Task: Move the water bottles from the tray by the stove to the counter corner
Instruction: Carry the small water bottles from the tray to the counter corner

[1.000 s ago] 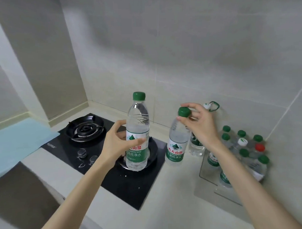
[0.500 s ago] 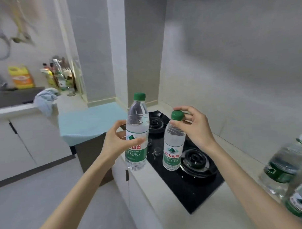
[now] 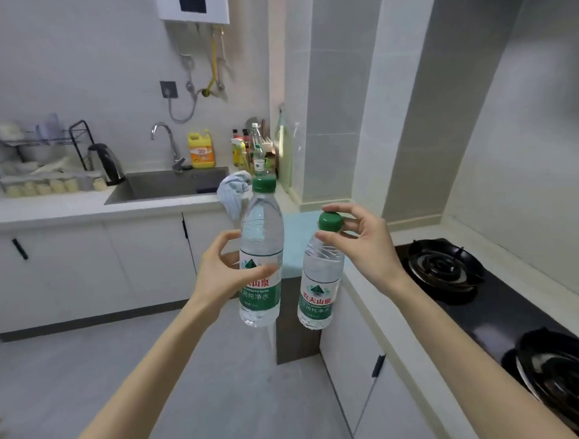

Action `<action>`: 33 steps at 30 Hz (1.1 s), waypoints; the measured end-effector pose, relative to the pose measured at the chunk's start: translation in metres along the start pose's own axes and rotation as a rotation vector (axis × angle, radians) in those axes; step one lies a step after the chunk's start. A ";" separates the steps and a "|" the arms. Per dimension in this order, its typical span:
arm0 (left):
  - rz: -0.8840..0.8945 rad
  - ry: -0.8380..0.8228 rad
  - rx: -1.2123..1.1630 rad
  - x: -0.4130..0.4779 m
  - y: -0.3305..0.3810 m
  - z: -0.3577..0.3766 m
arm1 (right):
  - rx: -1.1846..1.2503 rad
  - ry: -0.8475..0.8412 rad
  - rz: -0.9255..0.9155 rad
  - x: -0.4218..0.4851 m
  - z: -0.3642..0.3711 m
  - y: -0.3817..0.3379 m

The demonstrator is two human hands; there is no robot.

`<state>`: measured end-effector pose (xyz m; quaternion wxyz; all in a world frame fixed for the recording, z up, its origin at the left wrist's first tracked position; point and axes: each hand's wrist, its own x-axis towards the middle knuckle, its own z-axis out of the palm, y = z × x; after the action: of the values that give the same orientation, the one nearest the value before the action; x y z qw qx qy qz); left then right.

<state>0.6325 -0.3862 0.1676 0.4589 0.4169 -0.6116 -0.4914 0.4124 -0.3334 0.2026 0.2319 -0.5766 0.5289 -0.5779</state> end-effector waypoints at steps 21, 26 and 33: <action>-0.100 0.641 0.083 0.127 -0.080 -0.322 | 0.204 -0.582 -0.218 0.226 0.398 0.021; -0.105 0.737 0.070 0.175 -0.081 -0.387 | 0.251 -0.694 -0.257 0.282 0.485 0.018; -0.109 0.862 0.055 0.227 -0.092 -0.481 | 0.339 -0.778 -0.243 0.351 0.607 0.012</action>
<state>1.0526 -0.7256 0.1574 0.6344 0.6277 -0.3540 -0.2796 0.8817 -0.8542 0.2031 0.4354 -0.7632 0.2283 -0.4195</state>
